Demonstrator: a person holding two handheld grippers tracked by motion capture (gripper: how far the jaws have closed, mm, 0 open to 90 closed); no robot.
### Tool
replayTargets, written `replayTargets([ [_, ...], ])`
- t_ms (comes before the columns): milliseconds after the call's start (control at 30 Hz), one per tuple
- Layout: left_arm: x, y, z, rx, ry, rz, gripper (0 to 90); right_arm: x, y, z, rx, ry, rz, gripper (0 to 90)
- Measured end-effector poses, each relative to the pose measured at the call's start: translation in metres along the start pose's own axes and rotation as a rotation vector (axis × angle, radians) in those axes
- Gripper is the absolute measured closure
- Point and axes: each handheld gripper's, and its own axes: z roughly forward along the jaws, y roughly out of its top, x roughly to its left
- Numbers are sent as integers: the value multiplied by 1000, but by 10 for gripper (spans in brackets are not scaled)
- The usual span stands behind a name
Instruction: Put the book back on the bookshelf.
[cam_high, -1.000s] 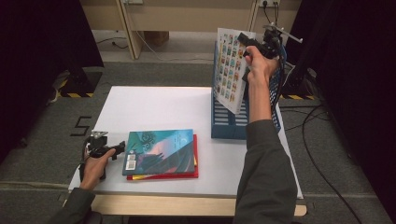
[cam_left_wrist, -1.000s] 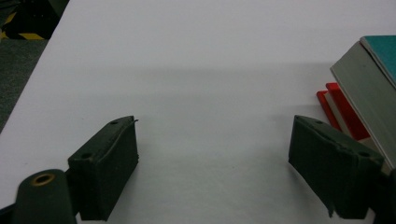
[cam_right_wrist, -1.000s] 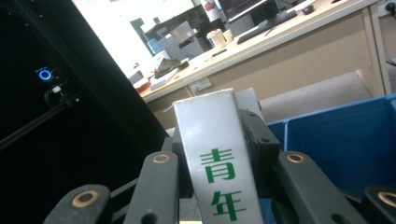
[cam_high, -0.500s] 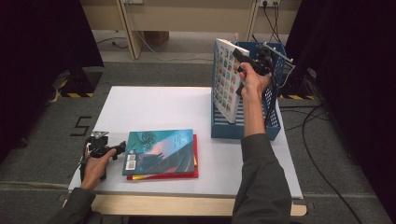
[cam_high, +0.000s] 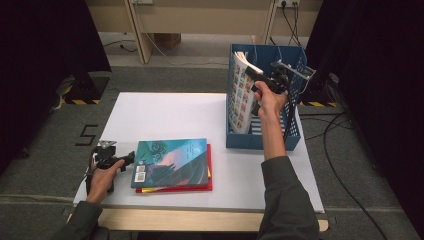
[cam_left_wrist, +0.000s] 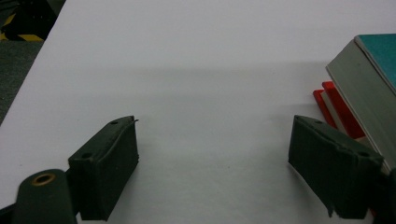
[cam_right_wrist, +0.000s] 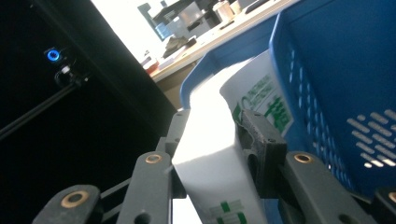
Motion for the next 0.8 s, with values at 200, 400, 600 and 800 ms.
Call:
replayTargets([
  [200, 0, 0, 0, 1, 2, 3, 151, -3, -10, -21, 32, 5, -34, 626],
  [400, -1, 0, 1, 1, 2, 4, 149, -11, -18, -46, 53, 24, -58, 571],
  [600, -1, 0, 1, 1, 2, 4, 149, -9, -30, -61, 99, 40, -129, 545],
  [800, -1, 0, 1, 3, 3, 2, 147, -14, -45, -66, 127, 56, -123, 539],
])
